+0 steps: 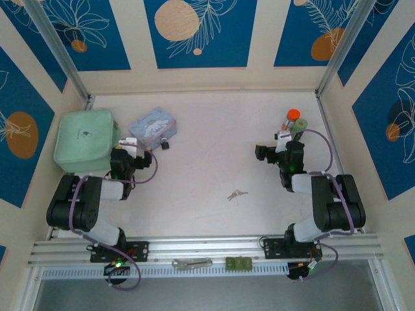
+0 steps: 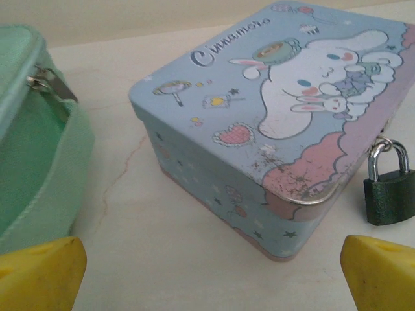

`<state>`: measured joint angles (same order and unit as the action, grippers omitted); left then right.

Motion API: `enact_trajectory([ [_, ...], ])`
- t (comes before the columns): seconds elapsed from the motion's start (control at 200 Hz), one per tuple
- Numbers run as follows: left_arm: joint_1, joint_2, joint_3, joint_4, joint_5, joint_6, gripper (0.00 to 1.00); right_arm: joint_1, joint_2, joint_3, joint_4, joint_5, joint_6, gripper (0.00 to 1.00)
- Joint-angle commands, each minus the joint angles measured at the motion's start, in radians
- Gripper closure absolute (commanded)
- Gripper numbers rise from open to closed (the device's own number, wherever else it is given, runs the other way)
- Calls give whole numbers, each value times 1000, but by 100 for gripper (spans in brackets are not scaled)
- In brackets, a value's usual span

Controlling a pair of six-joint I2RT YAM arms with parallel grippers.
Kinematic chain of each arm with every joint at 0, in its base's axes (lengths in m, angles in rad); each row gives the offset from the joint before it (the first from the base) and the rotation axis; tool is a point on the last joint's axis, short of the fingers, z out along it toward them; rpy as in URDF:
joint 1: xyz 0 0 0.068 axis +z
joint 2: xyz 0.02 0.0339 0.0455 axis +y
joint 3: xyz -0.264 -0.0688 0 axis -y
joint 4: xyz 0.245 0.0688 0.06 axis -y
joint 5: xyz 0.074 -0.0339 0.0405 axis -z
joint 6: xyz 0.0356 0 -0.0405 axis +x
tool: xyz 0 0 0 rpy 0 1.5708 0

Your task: Unlock the padlock with the key

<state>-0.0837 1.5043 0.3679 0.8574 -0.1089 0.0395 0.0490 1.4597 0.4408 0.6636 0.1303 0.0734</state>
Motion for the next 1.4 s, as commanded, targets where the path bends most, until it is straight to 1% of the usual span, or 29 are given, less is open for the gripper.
enact_trajectory([
  [0.0, -14, -139, 33, -123, -77, 4, 0, 72, -108, 76, -147, 143, -43, 0],
  [0.055, -34, -207, 50, -204, -125, -4, 0, 110, -142, 119, -250, 221, -2, 1],
  [0.095, -48, -252, 65, -265, -145, -39, 0, 136, -163, 165, -362, 259, 29, 2],
  [0.125, -59, -282, 77, -307, -137, -65, 0, 155, -177, 200, -443, 285, 54, 5],
  [0.195, -92, -351, 96, -387, -108, -141, 0, 197, -200, 270, -639, 361, 181, 5],
  [0.25, -121, -396, 100, -423, -77, -212, 0, 230, -222, 303, -763, 346, 266, 7],
  [0.3, -154, -427, 97, -440, -56, -289, 0, 280, -236, 322, -854, 310, 292, 10],
  [0.335, -176, -445, 94, -451, -33, -316, 0, 324, -242, 335, -919, 297, 299, 11],
  [0.38, -208, -460, 92, -460, -30, -361, 0, 384, -244, 355, -1013, 282, 299, 17],
  [0.41, -230, -465, 89, -461, -28, -391, 0, 422, -242, 372, -1079, 284, 314, 19],
  [0.475, -278, -457, 81, -443, -20, -454, 0, 492, -238, 398, -1209, 274, 354, 27],
  [0.555, -333, -426, 88, -415, 28, -503, 0, 570, -237, 421, -1334, 242, 417, 35],
  [0.65, -385, -387, 111, -408, 34, -546, 0, 660, -233, 421, -1424, 237, 503, 36],
  [0.715, -405, -358, 120, -382, 27, -571, 0, 700, -223, 405, -1453, 209, 573, 37],
  [0.81, -410, -316, 130, -345, 13, -597, 0, 735, -199, 350, -1435, 135, 658, 40],
  [0.96, -410, -288, 146, -348, -20, -646, 0, 759, -136, 302, -1313, 35, 729, 40],
  [1.015, -410, -291, 145, -345, -20, -658, 0, 776, -115, 299, -1279, 29, 747, 40],
  [1.06, -410, -299, 142, -347, -21, -663, 0, 785, -95, 303, -1281, 48, 776, 41],
  [1.14, -412, -316, 135, -363, -30, -664, 0, 760, -66, 295, -1287, 57, 840, 38],
  [1.24, -412, -335, 125, -378, -47, -664, 0, 714, -55, 261, -1185, 5, 861, 35],
  [1.346, -412, -347, 123, -384, -46, -664, 0, 677, -45, 249, -1111, -3, 877, 27],
  [1.396, -412, -353, 123, -389, -42, -661, 0, 661, -40, 254, -1101, 11, 881, 26],
])
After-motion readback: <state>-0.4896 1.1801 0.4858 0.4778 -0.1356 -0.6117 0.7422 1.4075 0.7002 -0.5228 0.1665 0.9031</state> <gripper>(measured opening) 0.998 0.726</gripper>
